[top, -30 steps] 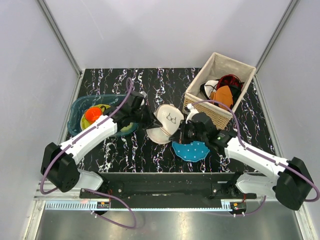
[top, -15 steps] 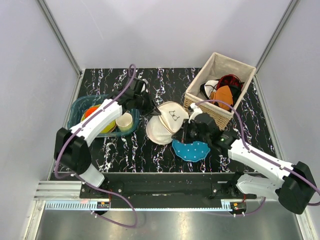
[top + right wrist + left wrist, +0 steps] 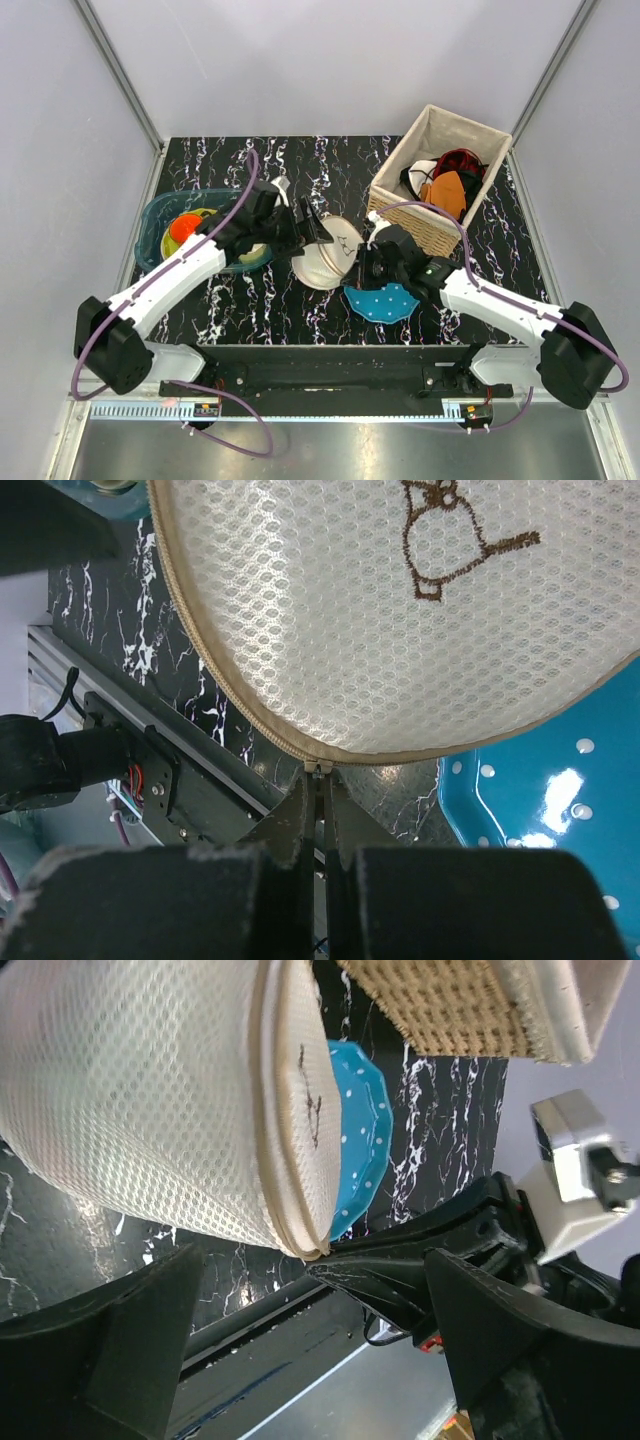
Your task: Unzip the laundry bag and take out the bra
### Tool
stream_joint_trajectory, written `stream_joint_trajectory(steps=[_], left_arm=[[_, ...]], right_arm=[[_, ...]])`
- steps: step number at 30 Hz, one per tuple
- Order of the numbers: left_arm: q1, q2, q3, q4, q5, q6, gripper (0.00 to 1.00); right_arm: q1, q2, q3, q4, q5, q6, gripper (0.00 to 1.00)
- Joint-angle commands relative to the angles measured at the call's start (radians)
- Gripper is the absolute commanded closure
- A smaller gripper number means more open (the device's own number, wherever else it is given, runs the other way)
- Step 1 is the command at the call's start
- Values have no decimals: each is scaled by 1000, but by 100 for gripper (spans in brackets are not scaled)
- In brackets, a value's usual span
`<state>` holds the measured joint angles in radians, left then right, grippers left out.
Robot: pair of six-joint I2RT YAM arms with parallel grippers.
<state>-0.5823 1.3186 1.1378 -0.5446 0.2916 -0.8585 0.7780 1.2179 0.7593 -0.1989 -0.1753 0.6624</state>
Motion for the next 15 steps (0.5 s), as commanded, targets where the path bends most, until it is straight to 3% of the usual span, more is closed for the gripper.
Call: stream_joint_trajectory(steps=[1, 3, 5, 6, 7, 8, 9, 15], left_arm=[[-33, 39, -81, 149, 47, -102, 5], [-45, 80, -78, 158, 47, -105, 7], [-47, 105, -79, 192, 52, -120, 17], [-47, 129, -69, 202, 66, -122, 28], [-47, 139, -56, 198, 67, -117, 69], [-44, 146, -38, 180, 63, -103, 94], [-37, 159, 15, 149, 40, -90, 100], [85, 105, 74, 64, 21, -36, 100]], right_arm=[[4, 15, 48, 61, -32, -6, 100], [3, 25, 54, 59, -33, -7, 100], [4, 28, 57, 61, -35, -7, 100], [4, 28, 58, 61, -35, -10, 100], [4, 29, 60, 58, -35, -14, 100], [3, 26, 60, 53, -33, -17, 100], [3, 23, 61, 32, -29, -29, 100], [-3, -69, -9, -65, 74, -75, 100]])
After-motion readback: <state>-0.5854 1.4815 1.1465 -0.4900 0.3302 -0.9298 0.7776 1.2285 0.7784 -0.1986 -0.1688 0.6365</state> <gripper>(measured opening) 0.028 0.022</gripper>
